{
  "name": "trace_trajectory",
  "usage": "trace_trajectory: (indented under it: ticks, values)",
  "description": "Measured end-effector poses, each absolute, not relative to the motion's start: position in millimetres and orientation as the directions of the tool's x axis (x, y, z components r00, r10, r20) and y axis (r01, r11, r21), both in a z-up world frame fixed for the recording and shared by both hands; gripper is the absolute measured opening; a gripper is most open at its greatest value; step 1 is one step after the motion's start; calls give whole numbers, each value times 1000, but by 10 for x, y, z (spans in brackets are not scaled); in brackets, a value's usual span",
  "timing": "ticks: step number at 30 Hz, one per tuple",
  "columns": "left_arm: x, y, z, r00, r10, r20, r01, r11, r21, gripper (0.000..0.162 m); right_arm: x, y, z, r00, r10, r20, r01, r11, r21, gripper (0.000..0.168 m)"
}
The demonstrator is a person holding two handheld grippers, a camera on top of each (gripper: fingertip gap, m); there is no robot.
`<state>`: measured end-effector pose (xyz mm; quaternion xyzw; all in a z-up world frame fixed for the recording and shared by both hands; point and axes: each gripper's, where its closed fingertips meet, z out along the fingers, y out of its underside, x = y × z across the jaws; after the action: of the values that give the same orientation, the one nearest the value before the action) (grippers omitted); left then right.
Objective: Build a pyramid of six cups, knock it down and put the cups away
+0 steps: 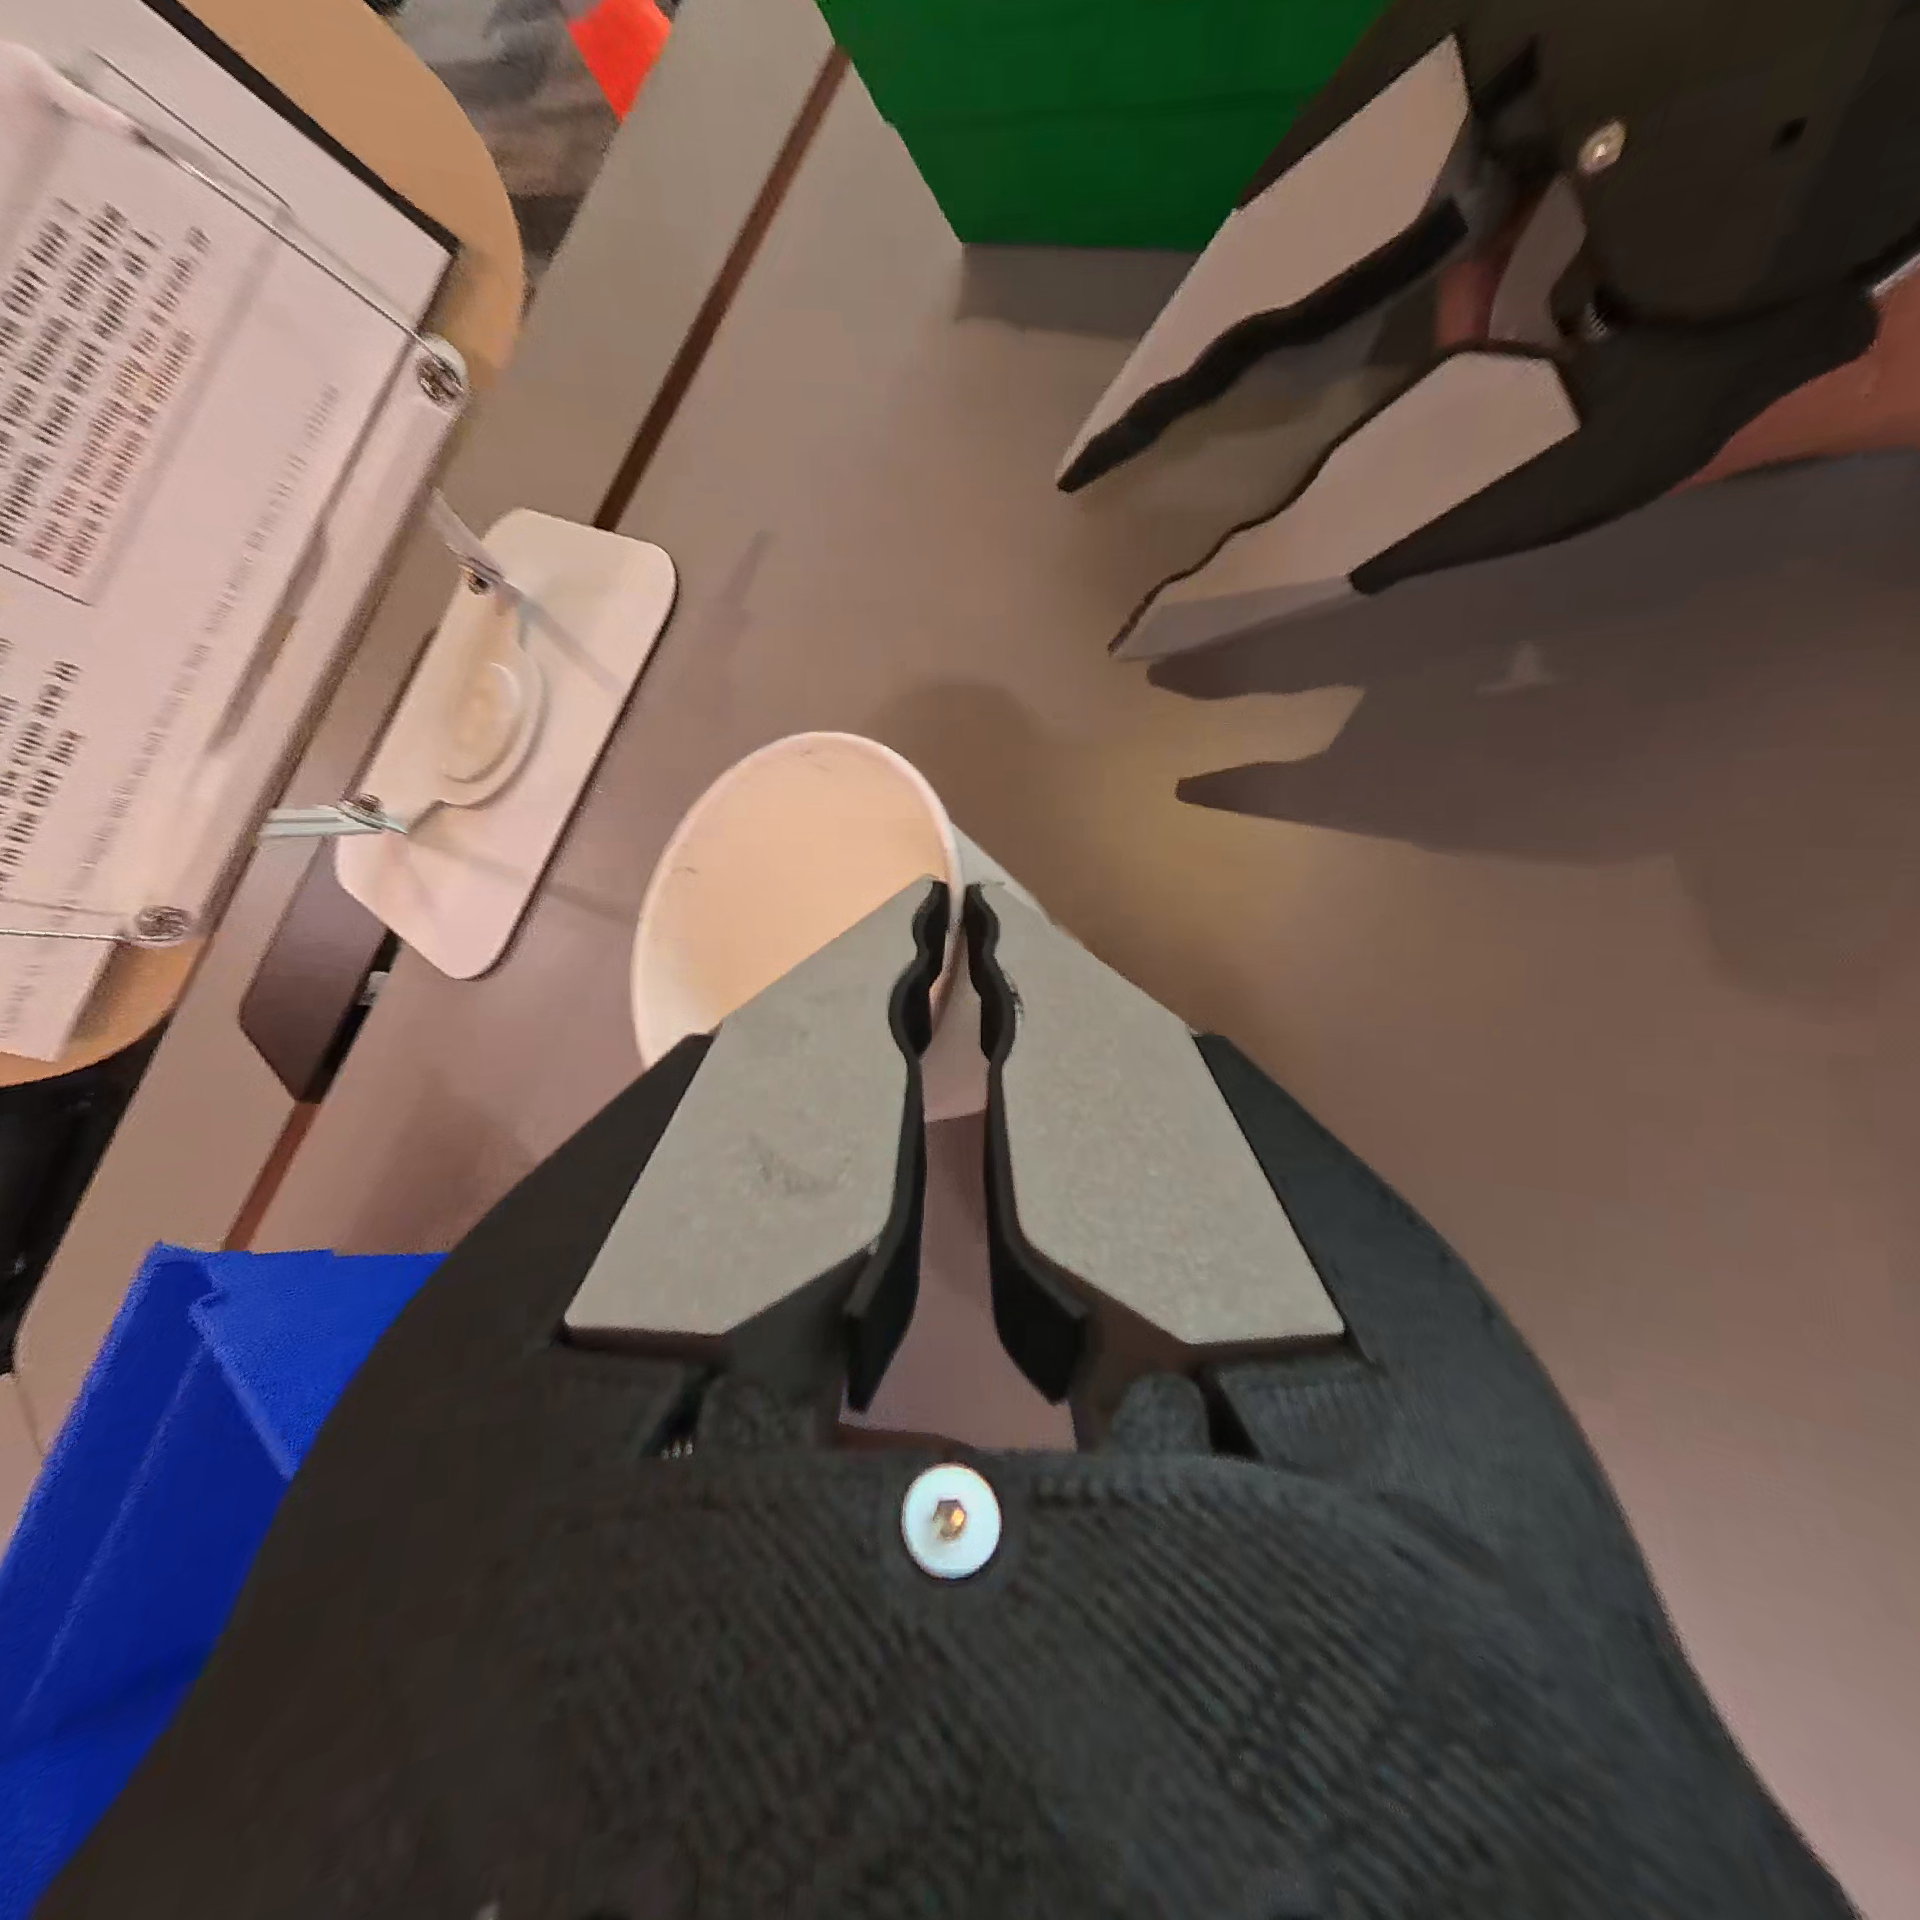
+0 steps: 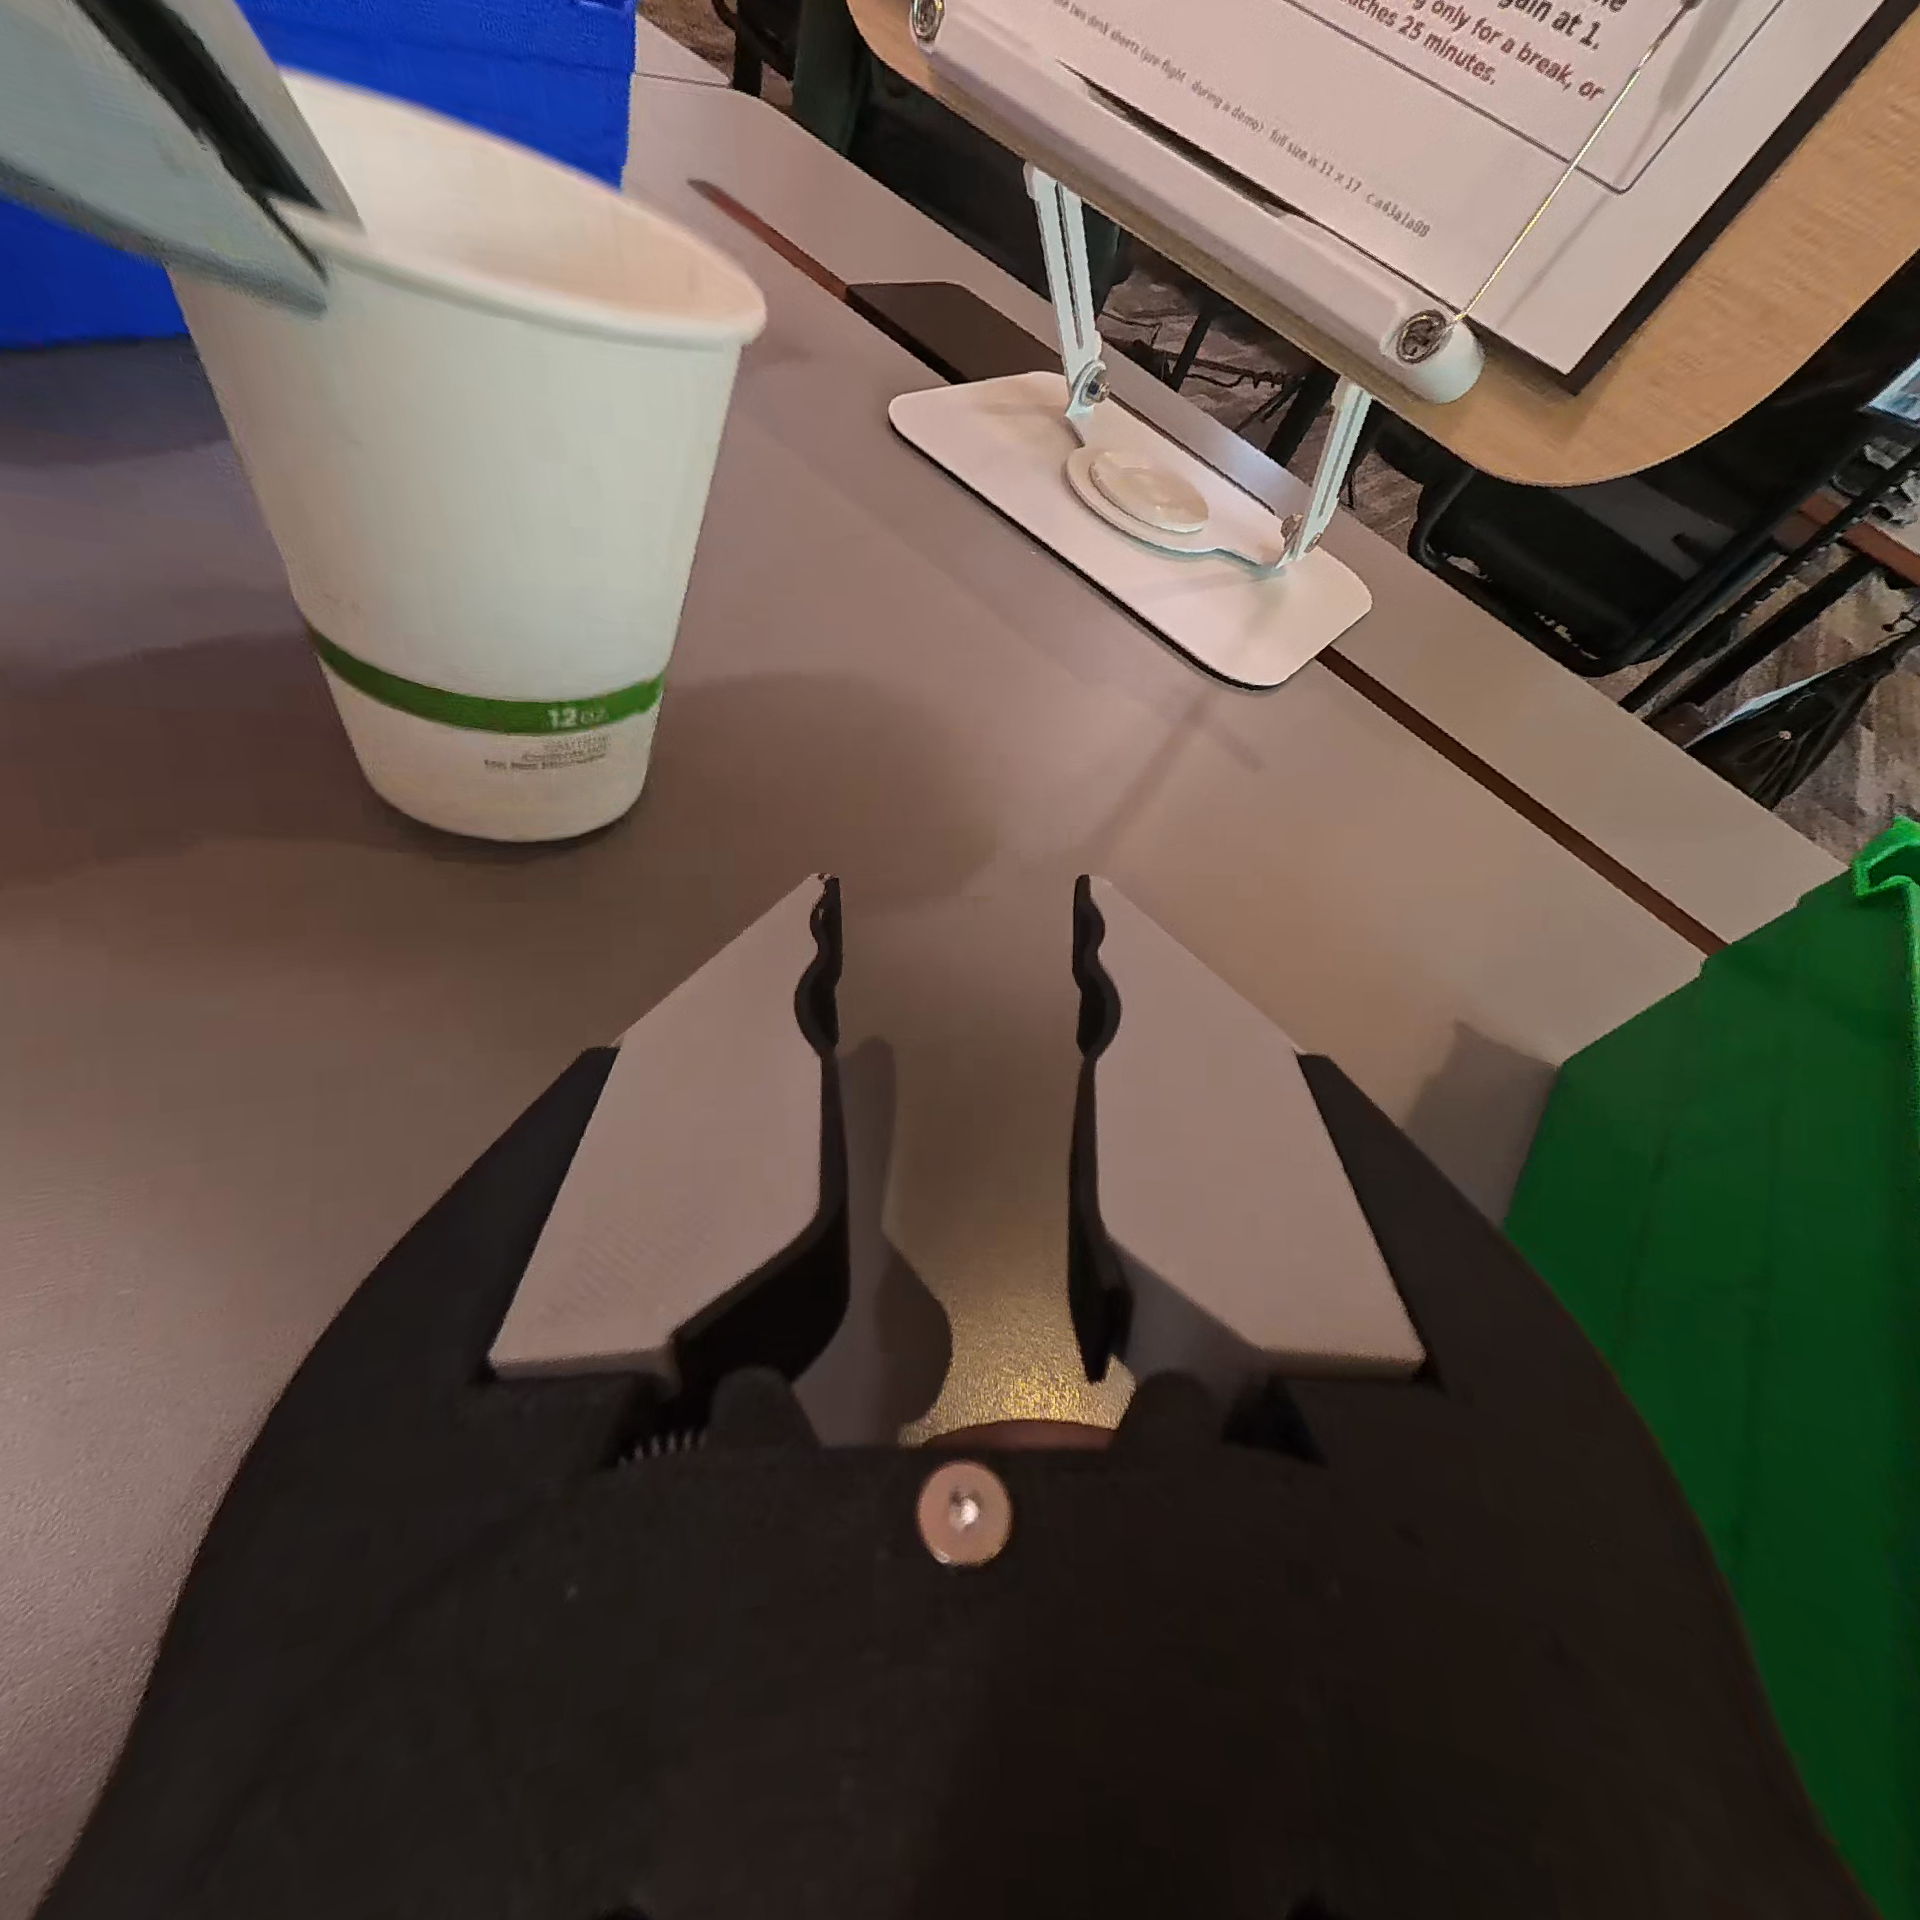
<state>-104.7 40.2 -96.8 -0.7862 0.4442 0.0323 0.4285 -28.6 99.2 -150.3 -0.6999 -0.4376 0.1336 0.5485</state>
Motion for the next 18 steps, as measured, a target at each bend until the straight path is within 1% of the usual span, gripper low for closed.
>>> trace_trajectory:
  ticks: [1,2,4,5,7,10,12,14,16,18]
  values:
    - [-1045,406,-1015,609,-673,-418,-720,-250,-647,1,-288,992,-1508,581,759,295,469,-15,-883,42]
    - [-1053,409,-1039,619,-671,-408,-712,-260,-652,7,-294,988,-1513,578,760,297,470,-13,-882,42]
    - [-1092,389,-1057,634,-672,-381,-697,-284,-658,27,-304,980,-1524,573,763,301,476,-11,-879,42]
    - [-1119,379,-1042,645,-669,-371,-688,-295,-664,32,-310,975,-1529,570,763,303,478,-8,-878,42]
    - [-1193,353,-947,663,-652,-368,-671,-298,-679,37,-314,971,-1542,567,765,306,484,-9,-875,42]
    - [-1347,259,-669,673,-631,-386,-657,-270,-704,37,-318,968,-1543,564,766,309,485,-5,-874,42]
    - [-1479,139,-485,666,-648,-369,-650,-262,-713,34,-319,966,-1546,559,768,312,488,-1,-873,42]
    - [-1777,87,-314,681,-613,-402,-665,-287,-690,34,-314,972,-1547,559,765,320,493,3,-870,42]
    - [-2205,84,-148,698,-530,-482,-690,-317,-650,34,-313,976,-1553,559,763,326,499,5,-867,42]
    - [-2644,56,-59,720,-462,-518,-688,-375,-622,34,-311,980,-1565,557,762,329,506,3,-863,42]
